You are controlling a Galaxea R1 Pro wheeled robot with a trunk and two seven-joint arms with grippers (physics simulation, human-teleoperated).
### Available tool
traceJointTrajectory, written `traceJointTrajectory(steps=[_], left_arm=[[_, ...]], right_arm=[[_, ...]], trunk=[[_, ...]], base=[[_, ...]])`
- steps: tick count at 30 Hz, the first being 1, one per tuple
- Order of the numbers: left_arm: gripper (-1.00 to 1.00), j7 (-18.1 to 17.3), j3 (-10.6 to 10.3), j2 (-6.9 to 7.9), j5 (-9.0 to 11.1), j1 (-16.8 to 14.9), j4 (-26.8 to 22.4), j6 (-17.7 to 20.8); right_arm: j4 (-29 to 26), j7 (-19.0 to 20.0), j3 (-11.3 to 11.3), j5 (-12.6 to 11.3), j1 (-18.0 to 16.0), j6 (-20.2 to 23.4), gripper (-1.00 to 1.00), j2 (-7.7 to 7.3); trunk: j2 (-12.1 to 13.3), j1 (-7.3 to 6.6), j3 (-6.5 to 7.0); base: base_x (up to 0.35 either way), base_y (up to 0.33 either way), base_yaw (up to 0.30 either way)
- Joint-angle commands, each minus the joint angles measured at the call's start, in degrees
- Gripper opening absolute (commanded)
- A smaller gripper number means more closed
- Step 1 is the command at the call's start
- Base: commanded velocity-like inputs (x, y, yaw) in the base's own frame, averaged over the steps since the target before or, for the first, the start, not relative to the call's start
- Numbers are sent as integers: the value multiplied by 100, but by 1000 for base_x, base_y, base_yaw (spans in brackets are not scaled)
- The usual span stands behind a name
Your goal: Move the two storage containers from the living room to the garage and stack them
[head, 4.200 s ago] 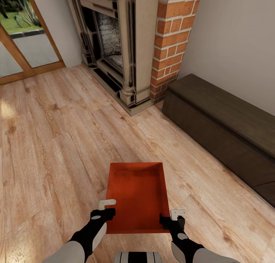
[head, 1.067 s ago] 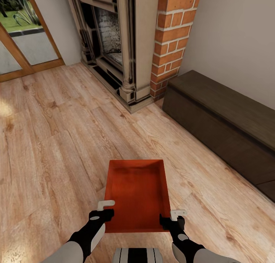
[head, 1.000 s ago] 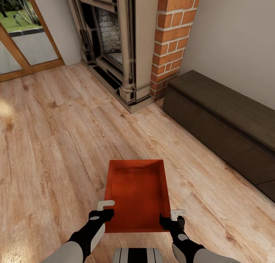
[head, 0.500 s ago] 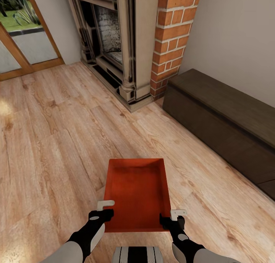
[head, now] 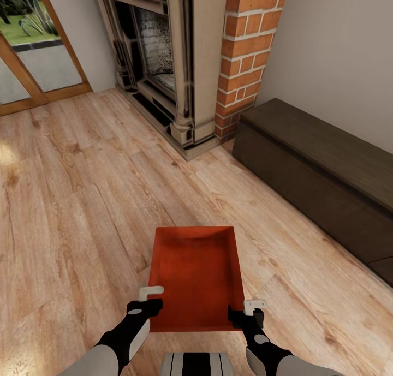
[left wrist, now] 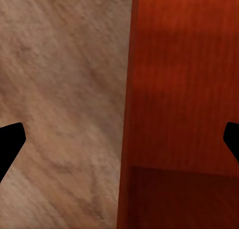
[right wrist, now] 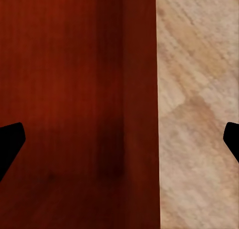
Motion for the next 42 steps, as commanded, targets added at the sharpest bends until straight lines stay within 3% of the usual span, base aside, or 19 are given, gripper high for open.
traceJointTrajectory(steps=[1,38,42], left_arm=[[100,34,-35,3,42,1,-13,32],[100,25,-37,2,40,1,298,17],[100,25,-38,1,40,1,283,15]], right_arm=[[5,-19,50,-51,-3,-18,100,1],[5,-19,25,-135,-3,-18,100,-3],[5,-16,11,-136,-3,-18,100,-182]], trunk=[[-1,-1,-3],[-1,-1,-3],[-1,-1,-3]], base=[[0,0,0],[0,0,0],[0,0,0]])
